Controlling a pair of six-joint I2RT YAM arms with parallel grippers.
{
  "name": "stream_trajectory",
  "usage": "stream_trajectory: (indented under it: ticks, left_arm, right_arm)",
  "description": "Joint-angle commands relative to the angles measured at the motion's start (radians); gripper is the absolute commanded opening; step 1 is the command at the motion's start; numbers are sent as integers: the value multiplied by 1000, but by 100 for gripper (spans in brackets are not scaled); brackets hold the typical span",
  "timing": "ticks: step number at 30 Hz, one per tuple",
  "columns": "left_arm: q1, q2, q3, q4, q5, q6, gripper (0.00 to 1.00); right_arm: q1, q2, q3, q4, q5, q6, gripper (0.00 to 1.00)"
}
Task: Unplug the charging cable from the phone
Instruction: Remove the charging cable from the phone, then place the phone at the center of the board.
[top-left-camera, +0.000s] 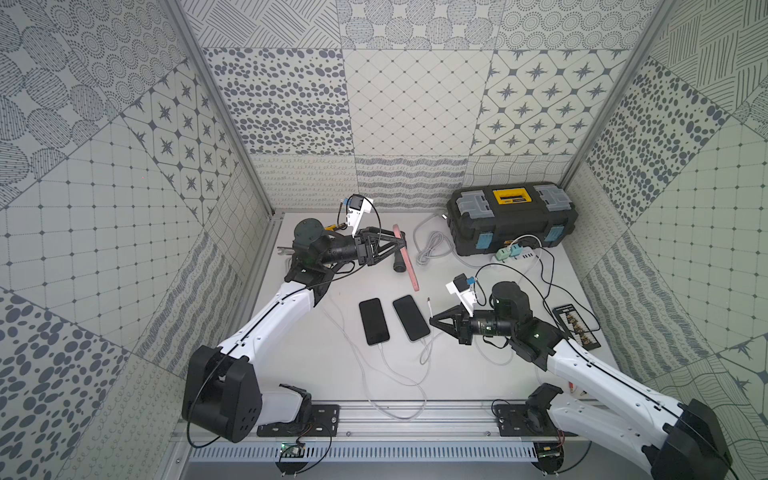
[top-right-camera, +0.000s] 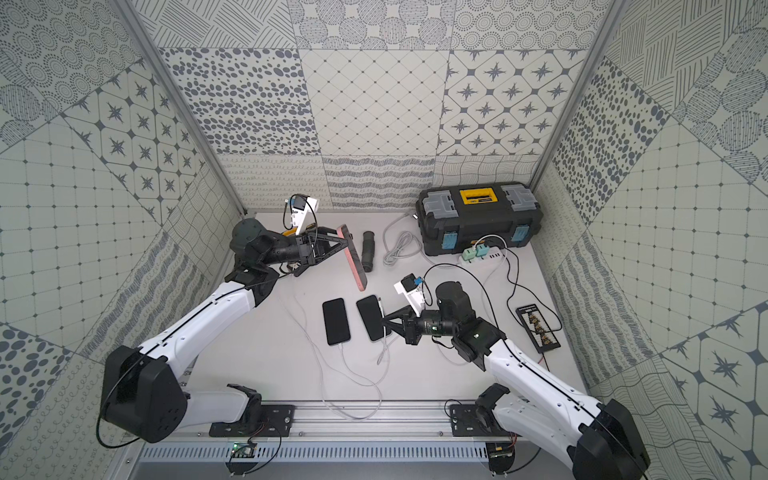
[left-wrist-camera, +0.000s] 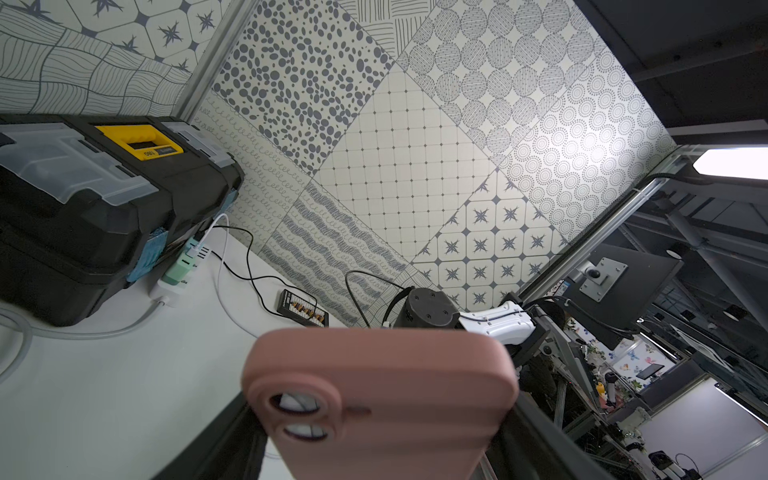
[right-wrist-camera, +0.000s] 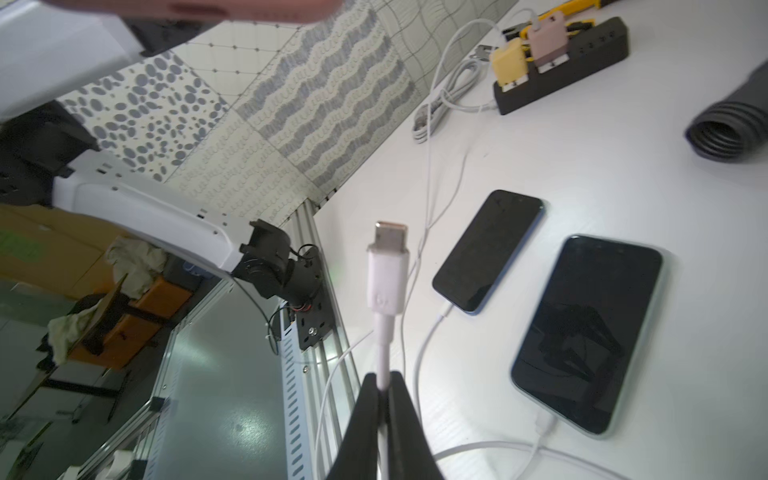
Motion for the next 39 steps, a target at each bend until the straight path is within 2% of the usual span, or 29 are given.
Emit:
stream_trajectory:
  ticks: [1,8,11,14,19,24,34,39]
  left_arm:
    - [7,-9,10,85,-10,10,0]
    - [6,-7,1,93,-7,-1,0]
    - [6,-7,-4,103,-6,-8,0]
    - [6,-6,-7,111,-4,-16,0]
    - [6,-4,-11,126,1,-28,0]
    - [6,-3,-19,147,16,-44,0]
    - [3,11,-50,237,54,-92,0]
    - [-8,30,-53,264,62,-117,0]
  right_arm:
    - [5,-9,-22,-104,247,41,0]
    - [5,-27,-44,-143,363,69,3]
    - [0,-36,-34,-178,413,80,9]
    - [-8,-40,-4,-209,432,88,27]
    - [-14,-51,52,-237,414,77,51]
    - [-26,-61,119,-250,328,41,70]
    - [-76,-18,278,-253,-32,-26,95]
    - [-84,44,379,-255,-150,-30,97]
